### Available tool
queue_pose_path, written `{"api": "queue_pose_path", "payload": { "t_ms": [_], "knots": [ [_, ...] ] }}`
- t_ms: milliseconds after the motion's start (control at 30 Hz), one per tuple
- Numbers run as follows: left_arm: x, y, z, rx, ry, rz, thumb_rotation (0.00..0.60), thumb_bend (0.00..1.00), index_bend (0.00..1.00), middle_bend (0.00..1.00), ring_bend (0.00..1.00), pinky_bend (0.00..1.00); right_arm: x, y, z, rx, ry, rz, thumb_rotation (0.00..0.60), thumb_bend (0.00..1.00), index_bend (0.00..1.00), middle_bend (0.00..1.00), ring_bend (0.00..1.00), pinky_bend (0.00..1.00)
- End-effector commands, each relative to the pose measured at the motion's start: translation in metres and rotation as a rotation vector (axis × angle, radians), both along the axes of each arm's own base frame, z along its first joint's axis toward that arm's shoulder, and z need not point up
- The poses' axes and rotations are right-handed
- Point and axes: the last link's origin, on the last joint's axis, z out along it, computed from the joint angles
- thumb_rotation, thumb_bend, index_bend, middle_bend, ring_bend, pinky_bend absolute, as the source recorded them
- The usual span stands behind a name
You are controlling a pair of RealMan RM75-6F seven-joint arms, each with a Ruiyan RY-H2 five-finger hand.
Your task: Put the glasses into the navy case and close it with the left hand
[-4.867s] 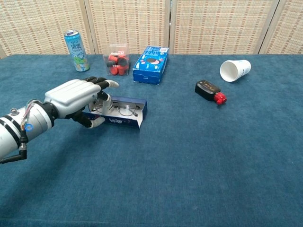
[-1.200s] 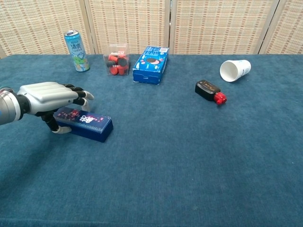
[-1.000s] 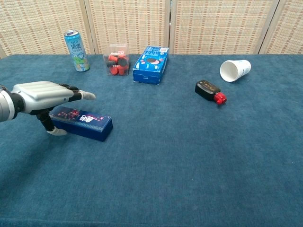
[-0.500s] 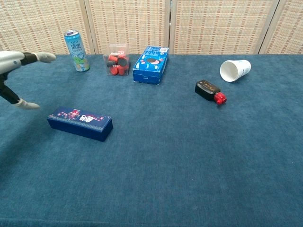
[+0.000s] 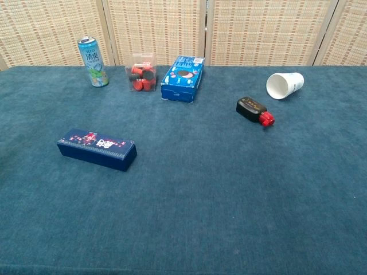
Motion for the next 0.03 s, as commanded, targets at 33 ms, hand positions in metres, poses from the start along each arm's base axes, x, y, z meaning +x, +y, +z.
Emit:
{"api": "queue_pose_path", "payload": {
  "t_ms": [33],
  "knots": [
    [-0.0032,-0.0183,0.003,-0.011,0.017,0.028,0.6,0.15,0.07,0.0,0.0,0.0,0.0018,0.0001,-0.002,0.002,-0.001,0.001,0.6,0.21,0.01,0.08,0.08,0.11]
  ]
}}
